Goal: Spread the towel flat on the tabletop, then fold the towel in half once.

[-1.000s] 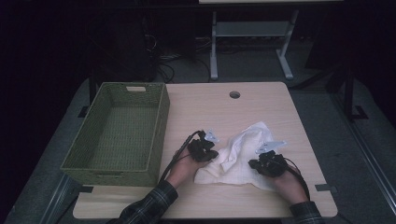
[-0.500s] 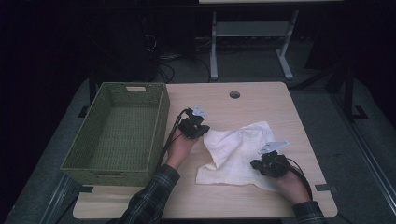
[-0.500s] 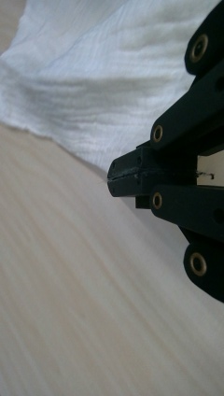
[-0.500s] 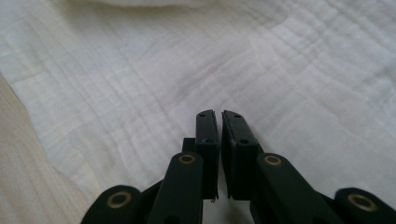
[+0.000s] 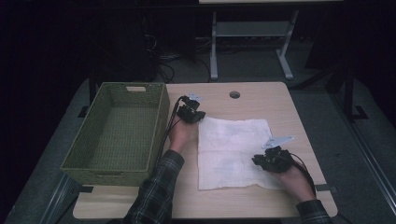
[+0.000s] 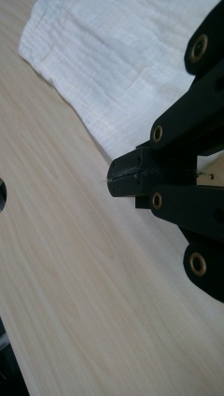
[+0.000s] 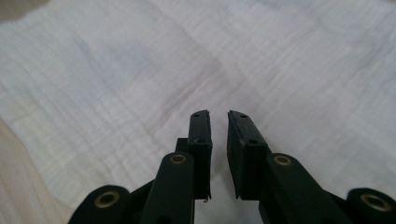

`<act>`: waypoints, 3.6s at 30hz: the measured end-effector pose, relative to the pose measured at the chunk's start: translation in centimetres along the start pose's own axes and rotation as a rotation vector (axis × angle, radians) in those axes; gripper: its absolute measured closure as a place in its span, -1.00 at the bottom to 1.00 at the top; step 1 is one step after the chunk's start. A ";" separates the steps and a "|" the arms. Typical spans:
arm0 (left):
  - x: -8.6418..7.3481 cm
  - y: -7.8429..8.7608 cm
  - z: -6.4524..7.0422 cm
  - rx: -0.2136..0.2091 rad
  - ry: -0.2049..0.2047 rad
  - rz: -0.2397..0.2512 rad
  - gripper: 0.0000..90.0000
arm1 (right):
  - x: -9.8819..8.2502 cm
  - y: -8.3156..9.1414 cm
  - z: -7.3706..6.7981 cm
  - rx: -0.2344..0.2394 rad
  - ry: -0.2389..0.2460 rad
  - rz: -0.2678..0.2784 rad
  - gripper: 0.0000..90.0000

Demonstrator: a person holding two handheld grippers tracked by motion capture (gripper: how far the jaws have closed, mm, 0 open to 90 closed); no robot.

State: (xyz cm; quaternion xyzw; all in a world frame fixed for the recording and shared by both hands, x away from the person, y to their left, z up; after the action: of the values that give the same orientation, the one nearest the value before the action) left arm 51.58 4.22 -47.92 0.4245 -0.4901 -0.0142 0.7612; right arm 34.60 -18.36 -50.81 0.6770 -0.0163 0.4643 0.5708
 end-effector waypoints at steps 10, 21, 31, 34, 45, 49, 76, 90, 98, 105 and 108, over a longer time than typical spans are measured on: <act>0.8 0.1 -0.5 -0.018 0.009 0.028 1.00 | 4.4 -1.2 5.4 -0.068 -0.065 0.052 0.61; 1.0 -0.1 -0.8 -0.036 0.017 0.041 1.00 | 7.5 -5.6 12.4 -0.192 -0.093 0.017 0.61; 1.1 -0.2 -1.1 -0.037 0.034 0.035 0.99 | 6.8 -8.0 16.4 -0.153 -0.225 -0.029 0.59; 1.1 -0.2 -1.0 -0.036 0.031 0.033 1.00 | 6.0 -8.9 16.3 -0.143 -0.227 -0.070 0.59; 1.5 0.5 -1.0 -0.026 0.040 0.051 1.00 | 6.2 -8.4 15.9 -0.147 -0.221 -0.064 0.95; 2.4 1.7 -0.6 -0.017 0.031 0.089 0.99 | 6.9 -6.2 16.5 -0.138 -0.236 0.005 0.95; -1.2 8.7 7.1 -0.039 -0.129 0.103 0.99 | 4.4 4.3 10.2 -0.146 -0.111 0.219 0.93; -7.2 7.8 9.7 -0.139 -0.095 -0.016 0.99 | -1.5 3.6 5.9 -0.103 -0.137 0.168 0.90; -9.6 7.7 11.2 -0.211 -0.091 -0.046 0.85 | -4.5 3.9 5.5 -0.097 -0.185 0.130 0.81; -9.7 8.5 11.7 -0.202 -0.095 -0.033 0.43 | -4.9 4.9 5.5 -0.104 -0.201 0.141 0.64; -9.1 8.1 11.4 -0.180 -0.091 -0.029 0.31 | -4.0 4.8 5.6 -0.104 -0.199 0.148 0.63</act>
State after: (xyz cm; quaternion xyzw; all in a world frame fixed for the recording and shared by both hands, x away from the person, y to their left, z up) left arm 35.03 6.21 -47.46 0.3602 -0.5148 -0.0884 0.7729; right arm 33.12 -26.47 -49.34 0.6862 -0.1468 0.4341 0.5649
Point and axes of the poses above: each handheld gripper's, and its own axes: y roughly backward along the jaws, x roughly out of its top, z roughly to its right, the point moved 8 cm from there along -y, roughly forward along the jaws, and after that the axes turned 10 degrees about -x, right-handed, at the moved point
